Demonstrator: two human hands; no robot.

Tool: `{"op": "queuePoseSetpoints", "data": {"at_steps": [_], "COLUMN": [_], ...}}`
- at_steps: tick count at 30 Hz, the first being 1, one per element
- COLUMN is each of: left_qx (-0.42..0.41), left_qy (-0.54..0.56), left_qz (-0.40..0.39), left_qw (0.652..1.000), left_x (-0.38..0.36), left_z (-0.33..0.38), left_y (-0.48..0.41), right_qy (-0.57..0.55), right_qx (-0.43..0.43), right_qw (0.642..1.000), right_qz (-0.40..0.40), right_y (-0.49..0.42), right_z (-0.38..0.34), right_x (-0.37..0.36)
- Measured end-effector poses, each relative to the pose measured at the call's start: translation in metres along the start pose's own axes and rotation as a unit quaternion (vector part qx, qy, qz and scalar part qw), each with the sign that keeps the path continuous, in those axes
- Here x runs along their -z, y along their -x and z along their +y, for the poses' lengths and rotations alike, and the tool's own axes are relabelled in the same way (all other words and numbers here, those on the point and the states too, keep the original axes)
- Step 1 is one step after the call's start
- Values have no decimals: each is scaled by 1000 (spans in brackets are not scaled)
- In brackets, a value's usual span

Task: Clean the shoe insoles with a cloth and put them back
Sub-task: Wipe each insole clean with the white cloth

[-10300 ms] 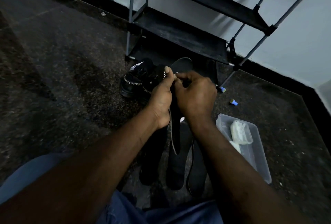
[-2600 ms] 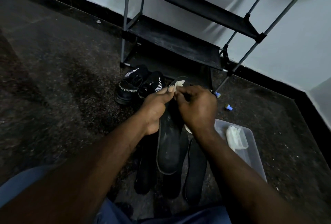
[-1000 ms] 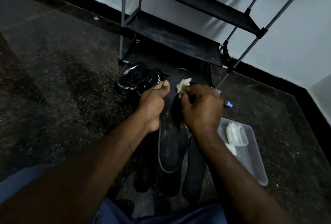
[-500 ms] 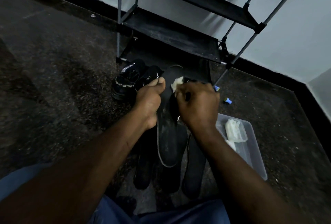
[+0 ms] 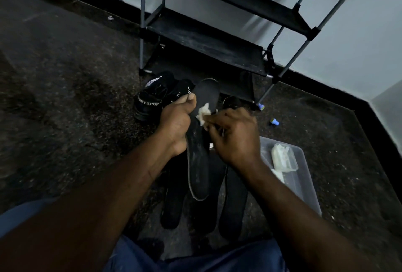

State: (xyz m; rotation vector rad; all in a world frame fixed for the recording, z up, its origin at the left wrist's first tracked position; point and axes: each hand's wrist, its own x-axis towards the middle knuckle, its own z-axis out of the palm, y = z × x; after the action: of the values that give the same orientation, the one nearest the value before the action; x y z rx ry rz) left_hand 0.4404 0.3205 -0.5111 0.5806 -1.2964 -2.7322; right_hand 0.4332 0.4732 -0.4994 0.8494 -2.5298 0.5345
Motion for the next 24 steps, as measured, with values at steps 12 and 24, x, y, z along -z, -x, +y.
{"op": "queuePoseSetpoints", "data": {"at_steps": [12,24], "left_qx": [5,7], "left_qy": [27,37], "left_qz": [12,-37], "left_qw": [1000,999], "left_x": [3,4], "left_z": [4,16], "left_y": [-1,4], "right_qy": [-127,-530], "right_qx": [-37,-323], "right_qw": [991,778], "right_qz": [5,-98], "right_y": [17,44], "right_z": [-3,-27], "right_x": [-3,-3]}}
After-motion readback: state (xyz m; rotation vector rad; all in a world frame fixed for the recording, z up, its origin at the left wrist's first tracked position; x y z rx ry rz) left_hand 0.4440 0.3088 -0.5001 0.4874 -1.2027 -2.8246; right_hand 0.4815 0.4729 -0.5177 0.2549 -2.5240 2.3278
